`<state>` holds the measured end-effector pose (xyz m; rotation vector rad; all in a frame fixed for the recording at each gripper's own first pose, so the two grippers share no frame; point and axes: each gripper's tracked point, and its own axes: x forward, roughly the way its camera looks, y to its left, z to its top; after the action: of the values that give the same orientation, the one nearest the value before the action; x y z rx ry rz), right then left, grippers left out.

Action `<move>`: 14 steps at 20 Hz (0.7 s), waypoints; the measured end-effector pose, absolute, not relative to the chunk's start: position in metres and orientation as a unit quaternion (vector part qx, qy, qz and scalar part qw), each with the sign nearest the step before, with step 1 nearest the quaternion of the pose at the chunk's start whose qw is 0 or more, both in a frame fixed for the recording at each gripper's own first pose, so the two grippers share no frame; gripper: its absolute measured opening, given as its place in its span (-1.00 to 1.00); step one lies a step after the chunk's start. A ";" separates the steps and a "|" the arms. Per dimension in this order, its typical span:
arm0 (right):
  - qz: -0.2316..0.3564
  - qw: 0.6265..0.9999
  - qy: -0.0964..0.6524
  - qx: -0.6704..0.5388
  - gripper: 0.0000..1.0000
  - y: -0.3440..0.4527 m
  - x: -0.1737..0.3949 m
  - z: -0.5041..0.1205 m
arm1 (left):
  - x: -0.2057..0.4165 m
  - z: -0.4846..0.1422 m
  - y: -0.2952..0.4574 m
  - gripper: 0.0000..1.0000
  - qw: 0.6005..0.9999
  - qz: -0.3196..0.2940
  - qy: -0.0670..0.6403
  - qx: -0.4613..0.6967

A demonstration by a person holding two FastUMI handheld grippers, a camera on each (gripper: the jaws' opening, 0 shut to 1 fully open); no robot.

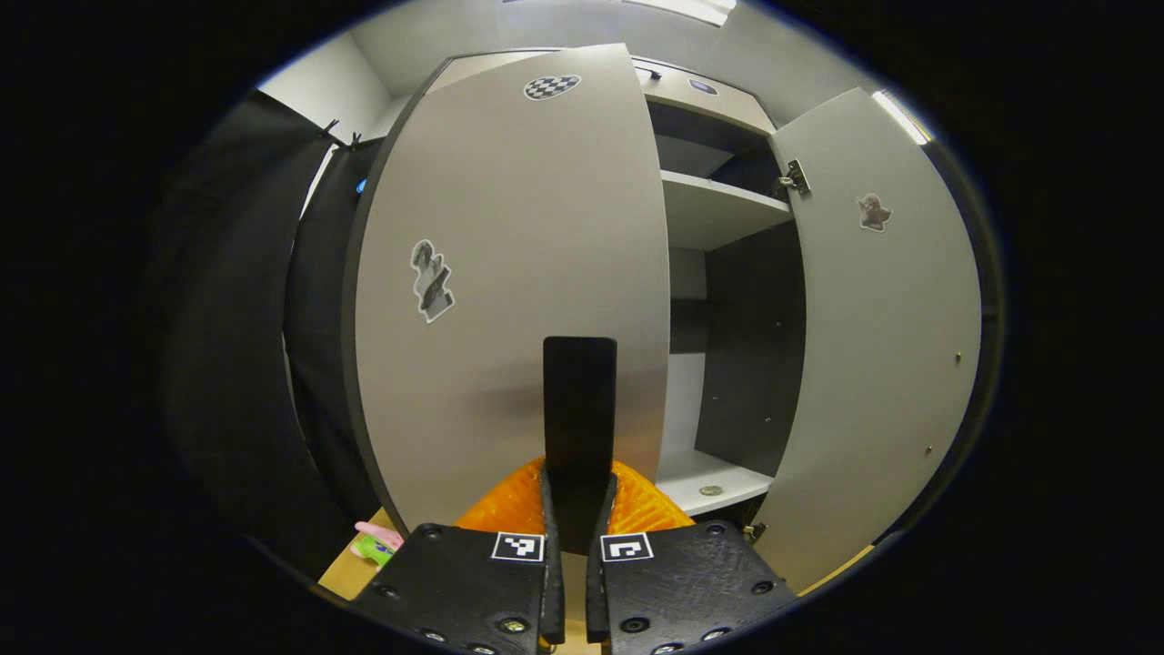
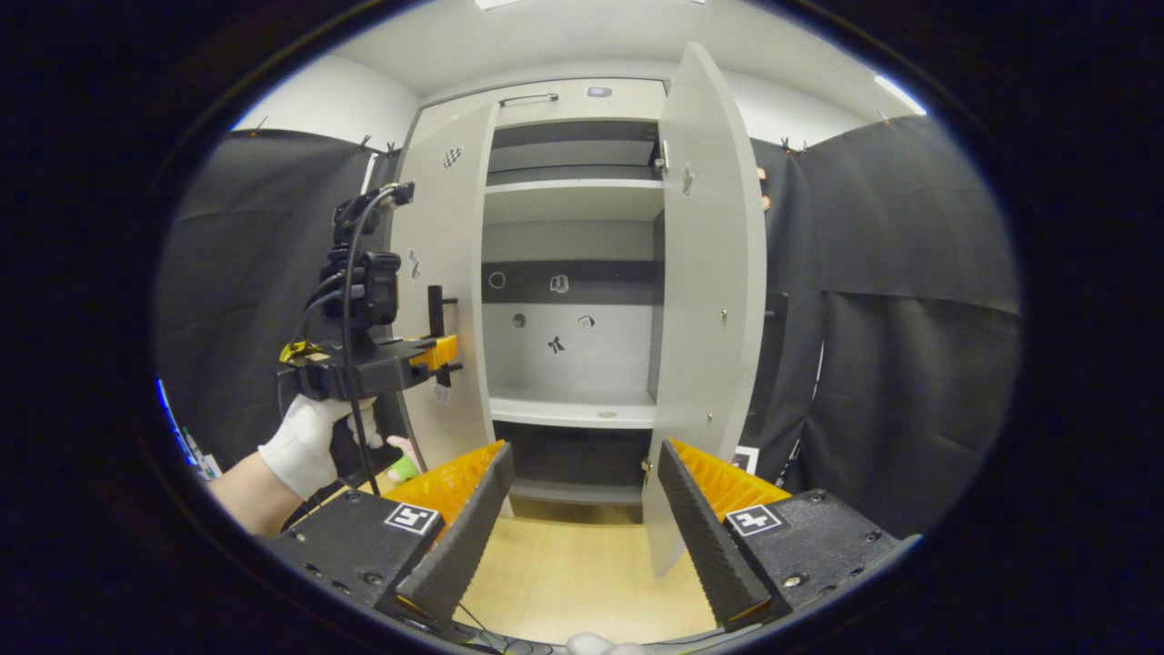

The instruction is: Open the right door of the double-door shoe cabinet with the right hand, and open the left door with the left hand.

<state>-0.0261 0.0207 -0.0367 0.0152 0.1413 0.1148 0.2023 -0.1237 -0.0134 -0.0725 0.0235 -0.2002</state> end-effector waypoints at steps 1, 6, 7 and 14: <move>0.061 0.996 0.071 0.011 0.99 0.024 -0.029 -0.038 | 0.198 -0.013 -0.121 -0.83 0.994 -0.101 0.012 -0.038; 0.074 0.994 0.075 0.010 0.99 0.036 -0.038 -0.043 | 0.179 -0.014 -0.104 -0.84 0.995 -0.095 0.013 -0.038; 0.077 0.994 0.077 0.011 0.99 0.039 -0.039 -0.045 | 0.175 -0.015 -0.100 -0.84 0.995 -0.092 0.013 -0.040; 0.099 0.992 0.082 0.011 0.99 0.060 -0.044 -0.049 | 0.156 -0.017 -0.071 -0.85 0.996 -0.072 0.015 -0.046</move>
<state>-0.0443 0.0596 -0.0486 0.0229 0.1636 0.1981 0.1558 -0.0713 -0.0173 -0.0925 0.0293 -0.1447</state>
